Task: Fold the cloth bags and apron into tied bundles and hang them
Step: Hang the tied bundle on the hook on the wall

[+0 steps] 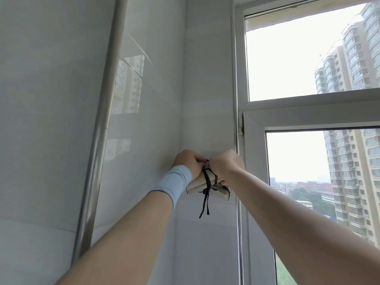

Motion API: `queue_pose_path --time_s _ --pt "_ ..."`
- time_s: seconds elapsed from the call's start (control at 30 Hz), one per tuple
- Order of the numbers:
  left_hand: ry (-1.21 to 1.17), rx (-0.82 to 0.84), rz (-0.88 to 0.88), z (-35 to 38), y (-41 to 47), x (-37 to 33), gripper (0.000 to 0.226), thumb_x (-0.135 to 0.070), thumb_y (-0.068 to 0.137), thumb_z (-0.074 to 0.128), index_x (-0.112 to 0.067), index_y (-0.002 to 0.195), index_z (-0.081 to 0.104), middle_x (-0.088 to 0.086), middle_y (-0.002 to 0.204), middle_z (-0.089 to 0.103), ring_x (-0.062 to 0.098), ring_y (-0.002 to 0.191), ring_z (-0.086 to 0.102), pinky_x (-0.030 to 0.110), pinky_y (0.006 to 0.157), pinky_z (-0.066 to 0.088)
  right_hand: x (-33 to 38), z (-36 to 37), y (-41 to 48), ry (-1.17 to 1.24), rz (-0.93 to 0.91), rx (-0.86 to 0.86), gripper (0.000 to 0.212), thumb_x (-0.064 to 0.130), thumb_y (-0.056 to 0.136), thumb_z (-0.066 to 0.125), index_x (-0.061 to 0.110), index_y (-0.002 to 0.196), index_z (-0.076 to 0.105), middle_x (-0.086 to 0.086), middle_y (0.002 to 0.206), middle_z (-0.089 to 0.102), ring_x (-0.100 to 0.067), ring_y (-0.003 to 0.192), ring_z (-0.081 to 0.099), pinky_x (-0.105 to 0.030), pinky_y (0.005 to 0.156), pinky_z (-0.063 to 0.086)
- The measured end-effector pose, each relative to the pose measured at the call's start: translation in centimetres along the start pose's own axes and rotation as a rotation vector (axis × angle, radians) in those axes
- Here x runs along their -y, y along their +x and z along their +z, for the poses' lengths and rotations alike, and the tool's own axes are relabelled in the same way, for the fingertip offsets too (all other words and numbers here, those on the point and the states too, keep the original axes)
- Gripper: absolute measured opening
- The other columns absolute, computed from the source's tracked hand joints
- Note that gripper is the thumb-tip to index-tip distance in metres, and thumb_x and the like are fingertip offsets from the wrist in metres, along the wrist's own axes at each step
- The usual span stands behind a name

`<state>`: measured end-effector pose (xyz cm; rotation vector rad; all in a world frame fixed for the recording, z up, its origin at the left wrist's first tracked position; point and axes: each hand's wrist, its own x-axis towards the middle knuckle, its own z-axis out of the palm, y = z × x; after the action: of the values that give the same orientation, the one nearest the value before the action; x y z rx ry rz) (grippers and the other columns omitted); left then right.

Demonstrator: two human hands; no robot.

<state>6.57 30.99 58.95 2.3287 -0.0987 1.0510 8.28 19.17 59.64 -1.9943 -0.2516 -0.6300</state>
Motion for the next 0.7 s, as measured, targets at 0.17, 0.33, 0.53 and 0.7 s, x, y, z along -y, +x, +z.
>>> queue_pose_path --time_s 0.17,0.33,0.53,0.7 --pt "0.021 0.126 0.031 0.1 -0.6 0.0 0.023 -0.020 0.089 0.058 -0.036 0.080 0.072 -0.004 0.085 0.070 0.017 0.077 0.062 0.021 0.070 0.044 0.3 -0.2 -0.5 -0.185 0.023 0.046 0.016 0.020 0.082 0.058 0.009 0.071 0.058 -0.007 0.068 0.061 -0.023 0.058 0.061 -0.026 0.054 0.051" --pt "0.050 0.058 0.072 0.2 -2.1 0.7 0.019 -0.015 0.084 0.055 -0.027 0.089 0.069 -0.004 0.096 0.070 0.020 0.091 0.064 0.030 0.084 0.052 0.2 0.3 -1.6 -0.290 -0.009 0.084 0.024 0.030 0.087 0.057 0.012 0.070 0.058 -0.005 0.068 0.060 -0.021 0.056 0.058 -0.024 0.048 0.043" --pt "-0.121 0.107 0.107 -0.6 -5.4 1.8 0.016 -0.022 0.077 0.063 -0.027 0.090 0.056 -0.005 0.100 0.058 0.014 0.093 0.058 0.028 0.083 0.049 -0.3 0.8 -3.5 -0.283 -0.086 0.056 0.020 0.027 0.081 0.060 0.012 0.068 0.058 -0.003 0.067 0.061 -0.018 0.054 0.054 -0.023 0.049 0.043" --pt "0.097 0.179 0.148 0.0 -7.1 2.1 0.054 -0.029 0.065 0.081 -0.023 0.107 0.048 -0.006 0.105 0.058 0.016 0.094 0.059 0.035 0.084 0.052 -1.3 1.0 -4.9 -0.141 -0.134 0.061 0.023 0.018 0.087 0.051 0.012 0.065 0.052 -0.002 0.064 0.056 -0.017 0.054 0.051 -0.025 0.045 0.033"
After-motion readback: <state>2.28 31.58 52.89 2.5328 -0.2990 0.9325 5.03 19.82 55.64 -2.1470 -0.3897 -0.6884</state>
